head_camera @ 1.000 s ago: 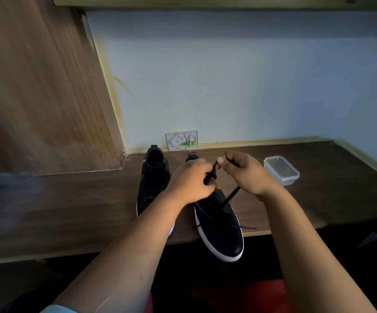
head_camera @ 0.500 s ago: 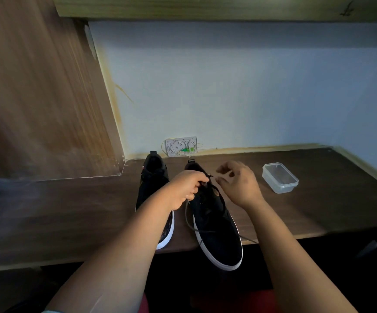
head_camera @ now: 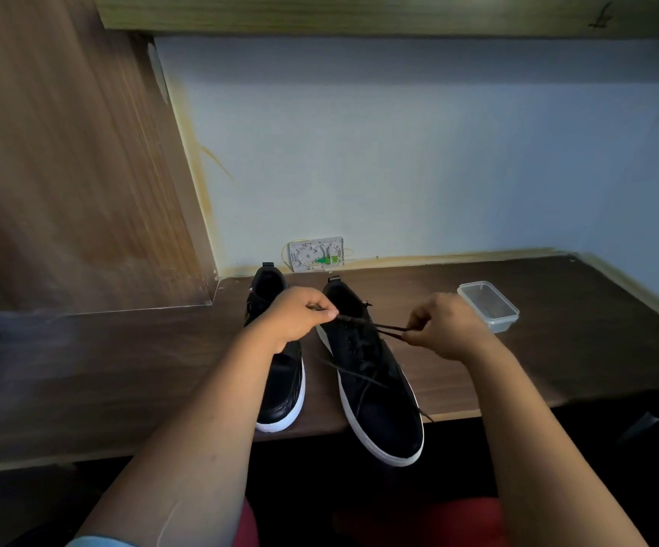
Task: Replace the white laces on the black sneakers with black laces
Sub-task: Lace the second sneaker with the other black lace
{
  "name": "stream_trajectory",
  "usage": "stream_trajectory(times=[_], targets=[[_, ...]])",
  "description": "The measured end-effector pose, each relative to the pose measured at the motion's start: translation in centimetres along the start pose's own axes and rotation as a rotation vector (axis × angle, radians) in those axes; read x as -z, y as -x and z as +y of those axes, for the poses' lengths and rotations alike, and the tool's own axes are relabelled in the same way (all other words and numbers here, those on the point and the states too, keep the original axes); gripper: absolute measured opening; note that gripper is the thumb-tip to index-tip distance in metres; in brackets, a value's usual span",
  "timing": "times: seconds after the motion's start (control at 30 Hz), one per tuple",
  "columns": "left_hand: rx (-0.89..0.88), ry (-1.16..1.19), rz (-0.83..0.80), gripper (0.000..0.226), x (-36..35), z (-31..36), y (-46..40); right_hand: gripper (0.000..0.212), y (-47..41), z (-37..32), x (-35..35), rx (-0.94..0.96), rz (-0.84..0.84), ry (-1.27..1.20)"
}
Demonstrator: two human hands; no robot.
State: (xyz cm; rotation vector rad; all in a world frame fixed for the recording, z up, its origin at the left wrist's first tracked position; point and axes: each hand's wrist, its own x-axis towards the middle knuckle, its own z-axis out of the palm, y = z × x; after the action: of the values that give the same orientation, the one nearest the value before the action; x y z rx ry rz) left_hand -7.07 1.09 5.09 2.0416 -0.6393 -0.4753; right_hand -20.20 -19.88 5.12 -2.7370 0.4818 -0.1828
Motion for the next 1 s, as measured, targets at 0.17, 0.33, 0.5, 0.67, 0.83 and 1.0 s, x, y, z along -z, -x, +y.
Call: stream_trajectory(times=[0.17,0.33,0.5,0.67,0.83,1.0], targets=[[0.012,-0.333,-0.010,0.007,-0.5,-1.1,-0.5,0.015,0.1,0.7,-0.8,-0.049,-0.184,-0.016],[-0.147,-0.558,0.028,0.033,-2.0,-0.9,-0.6,0.056,0.5,0.5,-0.9,-0.183,-0.379,-0.088],[-0.426,-0.583,0.087,0.021,-3.4,0.3,-0.3,0.058,0.3,-1.9,-2.6,-0.164,-0.349,-0.175],[-0.401,-0.574,0.108,0.016,-3.8,0.6,-0.4,0.025,-0.4,-3.4,-4.2,-0.117,-0.136,-0.265],[-0.377,-0.483,0.097,0.015,-3.5,0.4,-0.5,0.017,-0.4,-2.9,-3.8,-0.163,-0.075,-0.523],[-0.385,-0.470,0.050,0.016,-3.4,0.2,-0.2,0.015,0.0,-2.2,-2.1,-0.342,-0.202,-1.227]])
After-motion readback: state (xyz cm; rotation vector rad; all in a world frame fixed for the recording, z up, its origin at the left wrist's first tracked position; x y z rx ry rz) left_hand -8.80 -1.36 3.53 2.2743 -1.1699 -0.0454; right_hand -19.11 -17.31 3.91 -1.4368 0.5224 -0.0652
